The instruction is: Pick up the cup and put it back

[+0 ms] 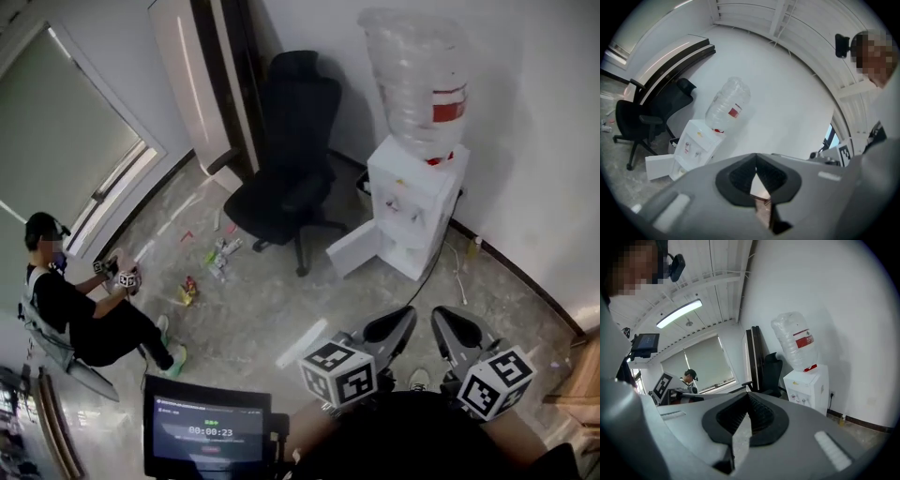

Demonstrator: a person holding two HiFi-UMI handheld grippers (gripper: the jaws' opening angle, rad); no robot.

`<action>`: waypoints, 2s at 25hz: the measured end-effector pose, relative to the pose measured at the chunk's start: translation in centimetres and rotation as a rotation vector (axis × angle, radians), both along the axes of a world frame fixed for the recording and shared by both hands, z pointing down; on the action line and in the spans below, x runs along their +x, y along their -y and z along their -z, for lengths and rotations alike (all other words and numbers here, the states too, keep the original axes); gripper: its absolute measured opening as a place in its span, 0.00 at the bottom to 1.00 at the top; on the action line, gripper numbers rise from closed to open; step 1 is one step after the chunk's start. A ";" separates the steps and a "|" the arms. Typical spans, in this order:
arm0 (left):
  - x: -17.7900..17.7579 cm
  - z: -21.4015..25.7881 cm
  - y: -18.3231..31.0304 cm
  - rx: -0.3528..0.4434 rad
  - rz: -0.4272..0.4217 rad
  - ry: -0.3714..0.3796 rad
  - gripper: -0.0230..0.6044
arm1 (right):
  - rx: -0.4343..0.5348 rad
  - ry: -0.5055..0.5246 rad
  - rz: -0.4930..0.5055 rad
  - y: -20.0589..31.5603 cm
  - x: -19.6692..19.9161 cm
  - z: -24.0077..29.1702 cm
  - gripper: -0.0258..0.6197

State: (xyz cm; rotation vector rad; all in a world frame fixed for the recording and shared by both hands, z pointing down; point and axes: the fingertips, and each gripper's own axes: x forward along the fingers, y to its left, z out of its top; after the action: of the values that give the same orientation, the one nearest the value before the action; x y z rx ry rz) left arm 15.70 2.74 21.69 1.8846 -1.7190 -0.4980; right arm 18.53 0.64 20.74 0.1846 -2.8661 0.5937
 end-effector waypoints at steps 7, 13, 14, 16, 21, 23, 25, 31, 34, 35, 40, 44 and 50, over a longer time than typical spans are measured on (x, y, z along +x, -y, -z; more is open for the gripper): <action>-0.7 -0.4 -0.8 -0.003 -0.014 -0.001 0.04 | -0.002 0.003 -0.009 -0.6 -0.9 -0.9 0.05; -2.4 -0.6 -1.8 0.011 0.041 0.038 0.04 | 0.008 0.023 0.041 -1.4 -2.6 -1.5 0.05; -2.2 -0.5 -1.7 0.008 0.046 0.038 0.04 | 0.002 0.022 0.043 -1.3 -2.4 -1.4 0.05; -1.7 -0.2 -1.3 0.001 0.041 0.037 0.04 | -0.010 0.013 0.041 -0.9 -1.9 -1.2 0.05; -1.7 0.4 -0.6 -0.004 0.041 0.043 0.04 | -0.012 0.013 0.031 -0.1 -1.7 -0.9 0.05; -1.7 0.5 -0.6 -0.007 0.048 0.055 0.04 | -0.013 0.013 0.034 0.0 -1.8 -1.0 0.05; -1.5 0.5 -0.6 0.004 0.045 0.071 0.04 | -0.017 0.009 0.039 -0.1 -1.8 -1.1 0.05; -1.2 0.5 -0.5 -0.002 0.047 0.078 0.04 | -0.026 0.016 0.051 -0.2 -1.6 -1.1 0.05; -1.3 0.5 -0.4 -0.018 0.052 0.078 0.04 | -0.027 0.025 0.063 -0.3 -1.7 -1.1 0.05; -1.2 0.4 -0.3 -0.015 0.049 0.080 0.04 | -0.027 0.027 0.066 -0.3 -1.7 -1.1 0.05; -1.0 0.7 -0.3 -0.014 0.045 0.089 0.04 | -0.026 0.032 0.064 -0.3 -1.5 -1.0 0.05; -0.8 0.9 -0.2 -0.003 0.040 0.092 0.04 | -0.027 0.035 0.058 -0.2 -1.4 -0.7 0.05; -0.2 1.2 -0.3 -0.007 0.028 0.091 0.04 | -0.029 0.037 0.060 -0.5 -1.1 -0.7 0.05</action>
State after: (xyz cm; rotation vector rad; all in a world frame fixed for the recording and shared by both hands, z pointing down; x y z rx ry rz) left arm 15.51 3.05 20.46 1.9076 -1.8056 -0.4224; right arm 17.48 1.14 21.41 0.0840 -2.8853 0.6327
